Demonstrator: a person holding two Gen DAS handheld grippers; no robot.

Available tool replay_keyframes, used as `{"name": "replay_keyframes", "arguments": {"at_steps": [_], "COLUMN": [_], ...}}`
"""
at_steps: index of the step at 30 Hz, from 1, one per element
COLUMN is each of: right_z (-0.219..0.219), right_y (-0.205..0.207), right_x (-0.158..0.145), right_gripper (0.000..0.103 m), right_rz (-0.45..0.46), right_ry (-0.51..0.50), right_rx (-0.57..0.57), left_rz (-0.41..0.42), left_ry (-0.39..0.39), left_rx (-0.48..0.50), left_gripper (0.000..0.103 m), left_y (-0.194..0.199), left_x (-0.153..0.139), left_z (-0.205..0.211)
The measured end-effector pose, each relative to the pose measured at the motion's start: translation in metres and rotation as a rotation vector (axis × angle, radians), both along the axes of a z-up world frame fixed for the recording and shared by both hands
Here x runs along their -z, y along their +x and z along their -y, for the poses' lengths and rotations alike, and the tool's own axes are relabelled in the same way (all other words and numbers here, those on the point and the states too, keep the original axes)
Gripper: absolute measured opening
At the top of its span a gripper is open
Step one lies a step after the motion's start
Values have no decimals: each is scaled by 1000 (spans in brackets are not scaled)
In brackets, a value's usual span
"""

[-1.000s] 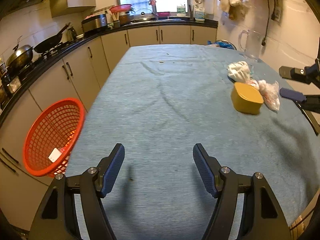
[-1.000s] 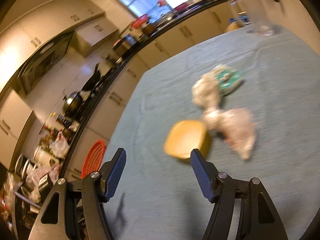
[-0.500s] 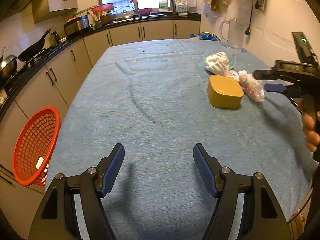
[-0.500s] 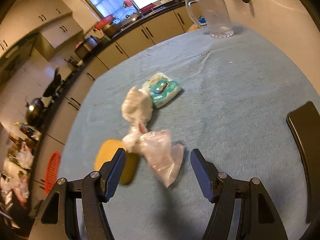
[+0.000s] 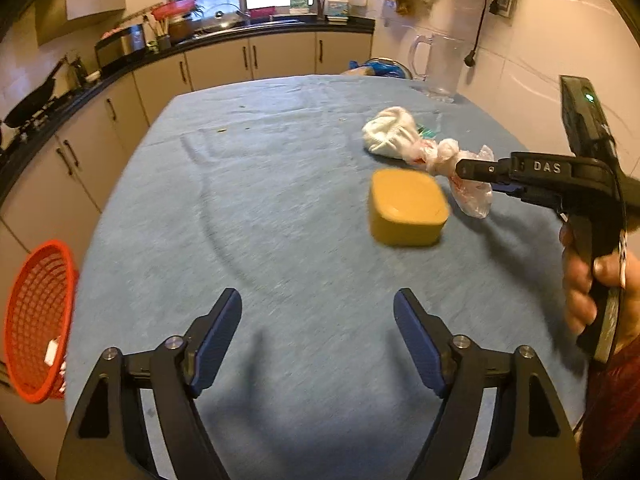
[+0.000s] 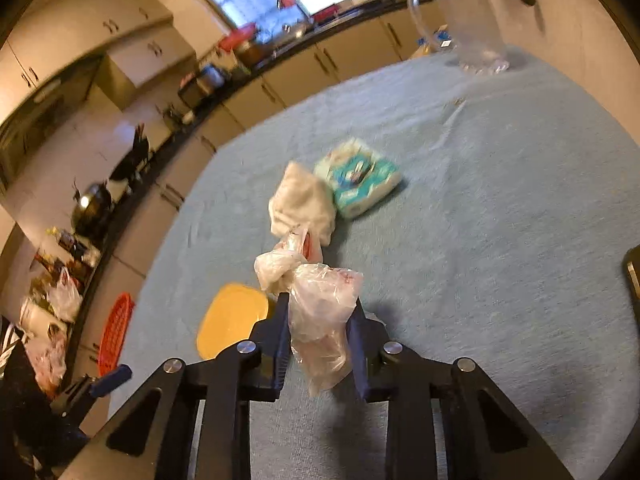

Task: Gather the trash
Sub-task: 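Grasp the yellow plastic container with the left gripper while the right gripper holds the bag, then carry the yellow container and plastic bag toward the red wastebasket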

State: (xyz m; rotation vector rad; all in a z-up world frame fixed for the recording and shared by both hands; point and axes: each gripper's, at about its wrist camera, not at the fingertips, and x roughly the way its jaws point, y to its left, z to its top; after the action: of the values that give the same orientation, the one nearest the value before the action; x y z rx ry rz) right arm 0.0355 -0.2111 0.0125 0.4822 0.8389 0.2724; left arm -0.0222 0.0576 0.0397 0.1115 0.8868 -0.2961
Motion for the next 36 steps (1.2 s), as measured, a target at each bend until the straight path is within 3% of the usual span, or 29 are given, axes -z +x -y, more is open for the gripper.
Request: {"name": "replay_keyframes", "arguments": {"at_steps": [6,9,20,25,27,36], "right_z": [17,20,26,28,27,13], "right_y": [-17,-19,-15,-11,-10,-10], "right_x": [-16,-16,-13,-11,-11,-13], "right_gripper": [28,28,28,28,28,28], "right_rz": [104,100,74,61,65,94], "right_ry": [10,22,69,91,89,51], "right_rx": [95,100,100,93,87,29], "left_rz": [-49,-61,-111,-105,-102,-48], "left_ry": [-8,-7,44,21,21,1], "left_rx": [27,42,24,13,14,-34], "left_gripper": [79,84,86,83,65,64], "left_y": [27,39,80,84,82,61], "left_x": [2,4,30,36,35,26], "left_z": [34,50,87,80,76,31]}}
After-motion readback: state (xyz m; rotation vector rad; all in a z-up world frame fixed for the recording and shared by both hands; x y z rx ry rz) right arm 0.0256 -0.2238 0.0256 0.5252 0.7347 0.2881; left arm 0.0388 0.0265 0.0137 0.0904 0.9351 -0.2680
